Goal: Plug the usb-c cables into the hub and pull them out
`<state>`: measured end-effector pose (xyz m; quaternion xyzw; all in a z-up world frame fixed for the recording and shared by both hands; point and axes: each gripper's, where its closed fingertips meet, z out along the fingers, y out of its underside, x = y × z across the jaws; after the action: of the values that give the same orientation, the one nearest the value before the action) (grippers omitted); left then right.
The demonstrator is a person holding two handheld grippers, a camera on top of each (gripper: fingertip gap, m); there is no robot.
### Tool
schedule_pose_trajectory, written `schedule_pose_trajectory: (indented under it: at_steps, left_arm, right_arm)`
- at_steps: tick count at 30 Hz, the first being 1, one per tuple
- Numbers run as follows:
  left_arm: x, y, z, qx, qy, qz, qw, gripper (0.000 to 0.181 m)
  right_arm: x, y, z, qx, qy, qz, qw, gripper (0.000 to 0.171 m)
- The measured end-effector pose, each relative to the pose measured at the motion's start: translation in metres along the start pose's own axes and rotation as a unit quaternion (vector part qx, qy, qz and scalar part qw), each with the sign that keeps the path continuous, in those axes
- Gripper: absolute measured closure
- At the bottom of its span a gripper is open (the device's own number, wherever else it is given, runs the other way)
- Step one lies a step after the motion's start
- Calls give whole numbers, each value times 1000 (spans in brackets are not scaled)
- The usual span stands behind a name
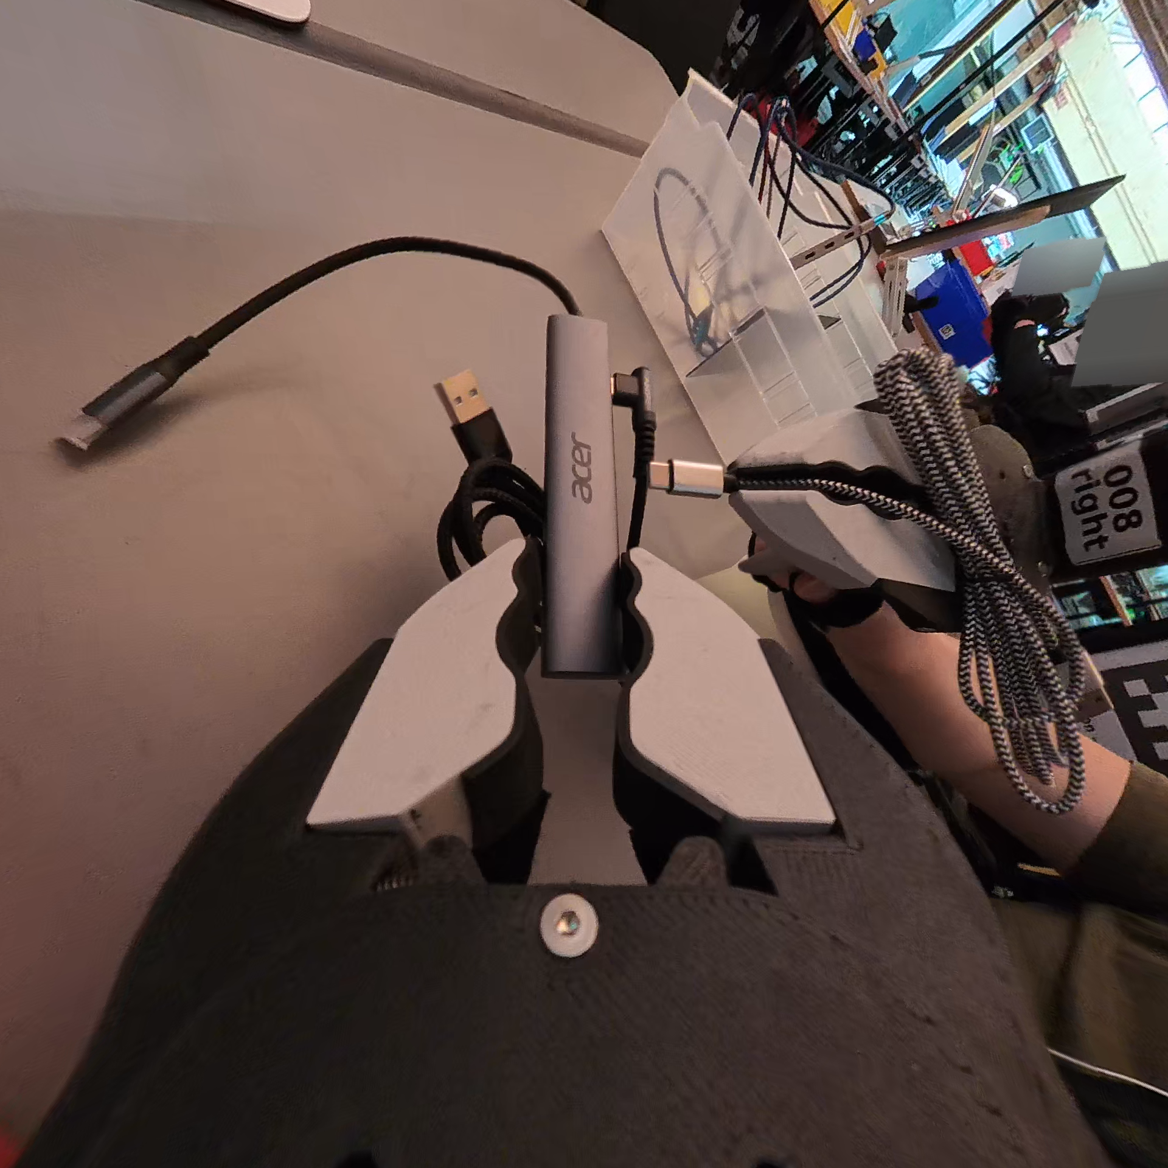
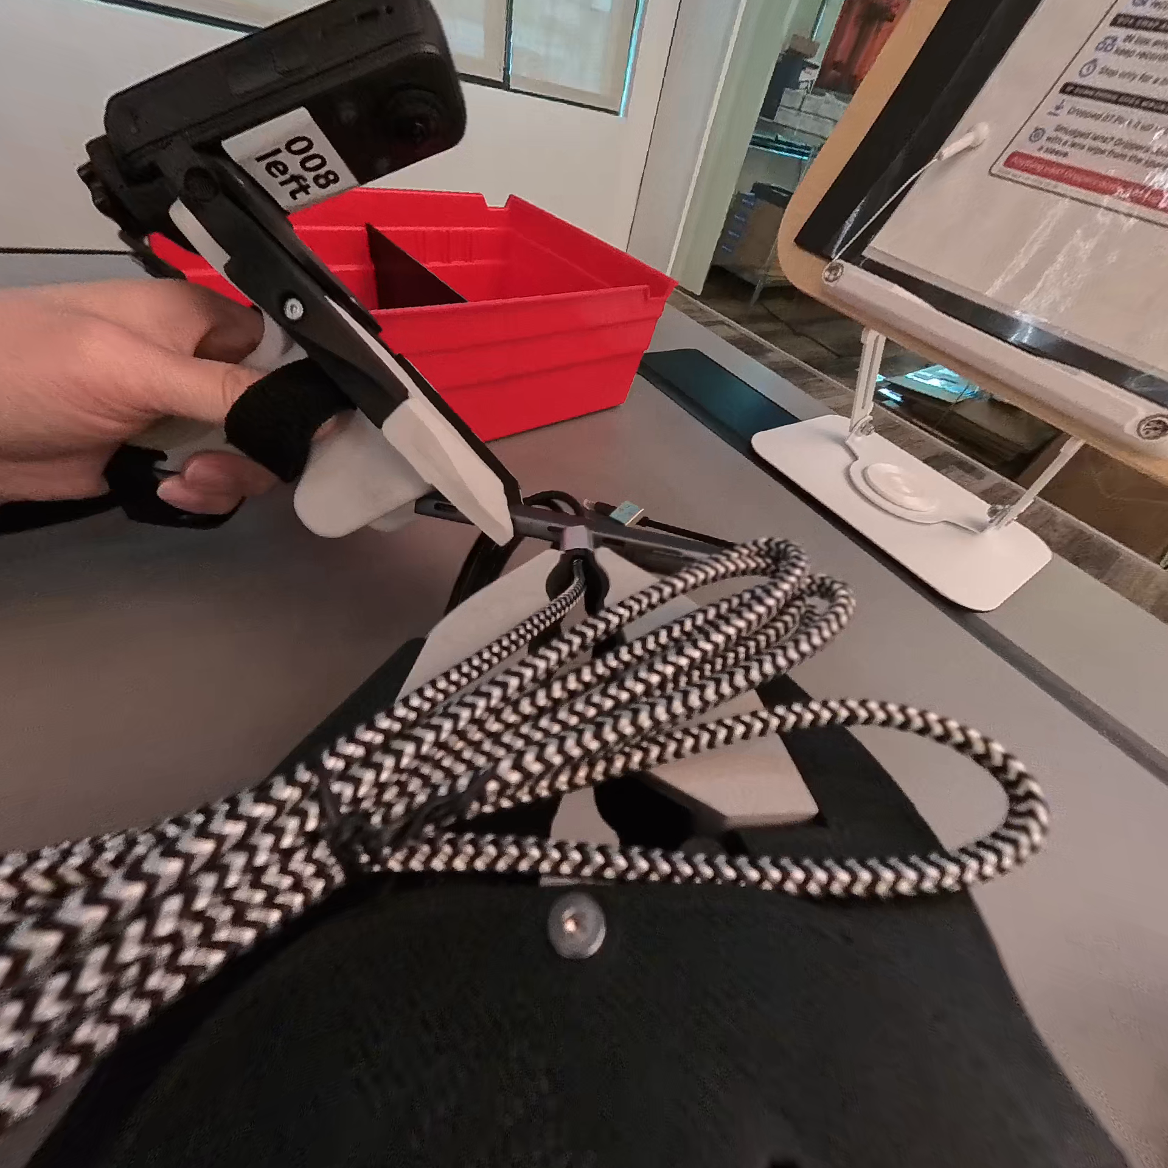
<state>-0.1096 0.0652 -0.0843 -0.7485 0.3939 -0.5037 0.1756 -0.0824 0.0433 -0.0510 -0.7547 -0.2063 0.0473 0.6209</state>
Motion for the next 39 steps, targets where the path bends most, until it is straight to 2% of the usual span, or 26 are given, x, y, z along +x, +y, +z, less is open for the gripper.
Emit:
schedule_pose_trajectory:
  at_steps: [1, 11, 22, 26, 39]
  left_arm:
    - [0, 0, 0, 1, 2, -1, 1000, 159]
    - [2, -1, 3, 7, 2, -7, 1000, 159]
    - [1, -3, 10, 26, -11, -16, 999, 159]
    - [3, -4, 13, 43, -20, -15, 999, 159]
    - [17, -19, 4, 76, -74, 133, 985, 159]
  right_arm:
    - [0, 0, 0, 0, -2, 4, 1000, 168]
    - [-2, 7, 5, -13, -4, 31, 999, 167]
    - [4, 12, 7, -1, -19, 148, 989, 167]
    - [6, 11, 6, 6, -11, 147, 989, 167]
    - [6, 1, 0, 34, -24, 120, 992, 167]
